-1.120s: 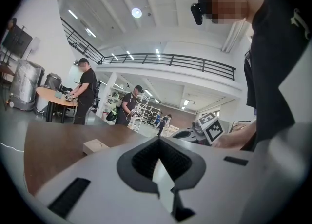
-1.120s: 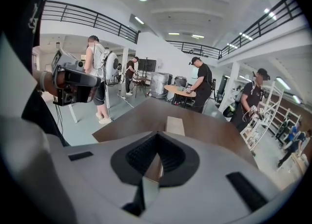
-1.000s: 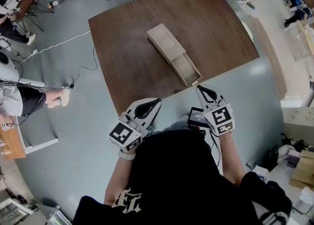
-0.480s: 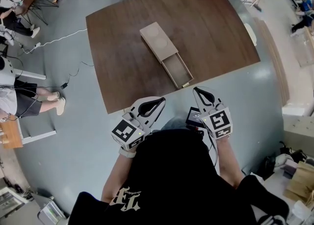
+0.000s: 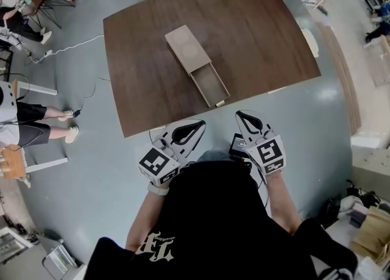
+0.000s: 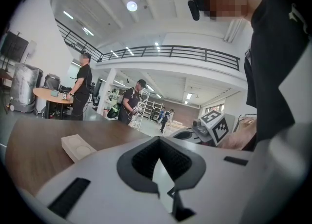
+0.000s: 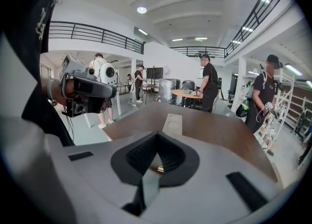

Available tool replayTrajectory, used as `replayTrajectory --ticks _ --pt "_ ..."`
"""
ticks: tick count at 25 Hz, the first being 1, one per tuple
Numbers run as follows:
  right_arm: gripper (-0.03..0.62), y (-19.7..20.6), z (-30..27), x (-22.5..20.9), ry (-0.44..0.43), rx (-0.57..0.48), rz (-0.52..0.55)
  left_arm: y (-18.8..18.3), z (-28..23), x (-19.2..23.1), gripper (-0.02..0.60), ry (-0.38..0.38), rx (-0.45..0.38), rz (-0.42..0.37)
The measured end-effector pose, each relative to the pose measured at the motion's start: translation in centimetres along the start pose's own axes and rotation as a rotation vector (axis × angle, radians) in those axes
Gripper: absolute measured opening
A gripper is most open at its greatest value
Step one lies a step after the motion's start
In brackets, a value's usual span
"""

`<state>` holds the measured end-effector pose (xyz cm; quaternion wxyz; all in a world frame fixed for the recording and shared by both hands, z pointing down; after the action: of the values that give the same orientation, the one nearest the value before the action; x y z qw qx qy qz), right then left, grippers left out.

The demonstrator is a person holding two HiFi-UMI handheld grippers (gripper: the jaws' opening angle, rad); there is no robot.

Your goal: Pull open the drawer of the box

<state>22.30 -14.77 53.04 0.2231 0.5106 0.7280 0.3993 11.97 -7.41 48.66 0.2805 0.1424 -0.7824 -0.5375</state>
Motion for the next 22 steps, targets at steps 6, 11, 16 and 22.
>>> replayTrajectory --ticks 6,11,16,22 --pt "-0.012 1.3 1.3 0.1 -0.032 -0.007 -0.005 0.4 -1.4 -1.8 0.005 -0.003 -0.002 -0.005" --pt "-0.012 2.0 2.4 0.6 -0.045 -0.013 -0.002 1.0 -1.4 -3.4 0.005 -0.009 -0.001 -0.001" --pt "-0.012 2.2 3.7 1.3 -0.045 -0.023 0.009 1.6 -1.1 -4.6 0.005 -0.01 0.001 0.001" --pt "-0.012 3.2 5.1 1.9 -0.045 -0.034 0.01 2.5 -1.2 -6.2 0.005 -0.009 0.003 0.003"
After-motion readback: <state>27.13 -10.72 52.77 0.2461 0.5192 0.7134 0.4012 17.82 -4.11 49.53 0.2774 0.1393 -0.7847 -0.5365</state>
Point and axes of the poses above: the fingertips, and each gripper's own axes: z backward along the fingers, x to its left, y out of its underside, the point moved 2 cm from there along z, backward along the fingers, and after that the axes turned 7 degrees about x, right-handed, at the moved point
